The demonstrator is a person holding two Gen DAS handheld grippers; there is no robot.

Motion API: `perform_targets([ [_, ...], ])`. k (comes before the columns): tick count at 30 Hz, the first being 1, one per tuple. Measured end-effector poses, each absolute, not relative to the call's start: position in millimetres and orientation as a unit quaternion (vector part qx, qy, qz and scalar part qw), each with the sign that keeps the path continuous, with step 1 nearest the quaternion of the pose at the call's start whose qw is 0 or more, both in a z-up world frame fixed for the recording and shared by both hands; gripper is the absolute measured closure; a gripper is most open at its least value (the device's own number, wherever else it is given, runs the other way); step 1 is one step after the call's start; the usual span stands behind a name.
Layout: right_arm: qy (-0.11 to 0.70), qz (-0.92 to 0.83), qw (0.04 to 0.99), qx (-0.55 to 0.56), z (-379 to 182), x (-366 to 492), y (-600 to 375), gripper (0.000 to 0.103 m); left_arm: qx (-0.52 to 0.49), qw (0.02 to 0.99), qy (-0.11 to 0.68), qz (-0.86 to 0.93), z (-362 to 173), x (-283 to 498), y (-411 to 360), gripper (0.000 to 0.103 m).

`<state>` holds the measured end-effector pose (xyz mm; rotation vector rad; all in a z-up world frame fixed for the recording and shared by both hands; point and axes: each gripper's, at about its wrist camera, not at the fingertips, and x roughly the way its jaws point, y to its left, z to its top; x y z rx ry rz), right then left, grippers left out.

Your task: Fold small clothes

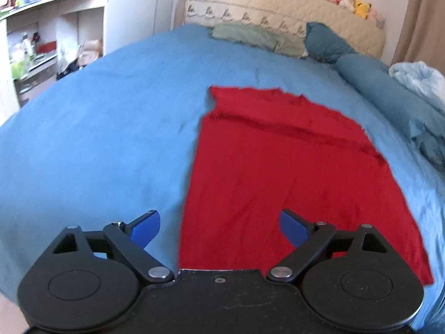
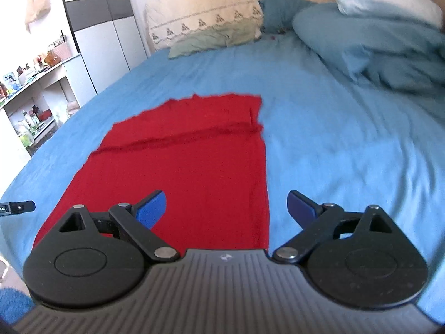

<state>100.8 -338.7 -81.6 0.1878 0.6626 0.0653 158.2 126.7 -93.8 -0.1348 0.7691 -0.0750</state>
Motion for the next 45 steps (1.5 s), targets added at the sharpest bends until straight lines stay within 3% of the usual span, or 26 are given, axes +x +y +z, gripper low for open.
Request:
perform_targets([
  [5, 0.348, 0.009, 0.934, 0.083, -111, 73, -333, 0.0, -0.083, 0.911, 0.404, -0.023, -118, 134, 140, 0.022],
  [8, 0.36, -0.011, 0.926, 0.109, -130, 63, -331, 0.003, -0.112, 0.904, 0.412, -0.018, -128, 125, 148, 0.039],
  [13, 0.365, -0.062, 0.921, 0.124, -158, 52, -321, 0.018, -0.122, 0.905, 0.408, -0.021, -131, 129, 150, 0.042],
  [15, 0.364, -0.056, 0.921, 0.124, -165, 49, -318, 0.026, -0.127, 0.898, 0.42, -0.02, -137, 131, 151, 0.049],
  [26, 0.362, -0.051, 0.924, 0.109, -172, 54, -310, 0.033, -0.092, 0.893, 0.439, -0.027, -145, 130, 142, 0.05],
  [29, 0.363, -0.049, 0.924, 0.108, -172, 56, -308, 0.044, -0.095, 0.892, 0.441, -0.03, -145, 130, 142, 0.052],
  [31, 0.365, -0.041, 0.924, 0.107, -173, 57, -307, 0.054, -0.092, 0.892, 0.441, -0.034, -145, 130, 142, 0.055],
  [35, 0.367, -0.04, 0.924, 0.105, -174, 58, -304, 0.056, -0.081, 0.89, 0.447, -0.044, -146, 130, 137, 0.067],
  [40, 0.369, -0.04, 0.921, 0.12, -176, 59, -306, 0.06, -0.09, 0.887, 0.451, -0.043, -147, 132, 139, 0.071],
  [45, 0.368, -0.039, 0.921, 0.124, -177, 59, -305, 0.065, -0.09, 0.885, 0.454, -0.045, -147, 131, 138, 0.092],
])
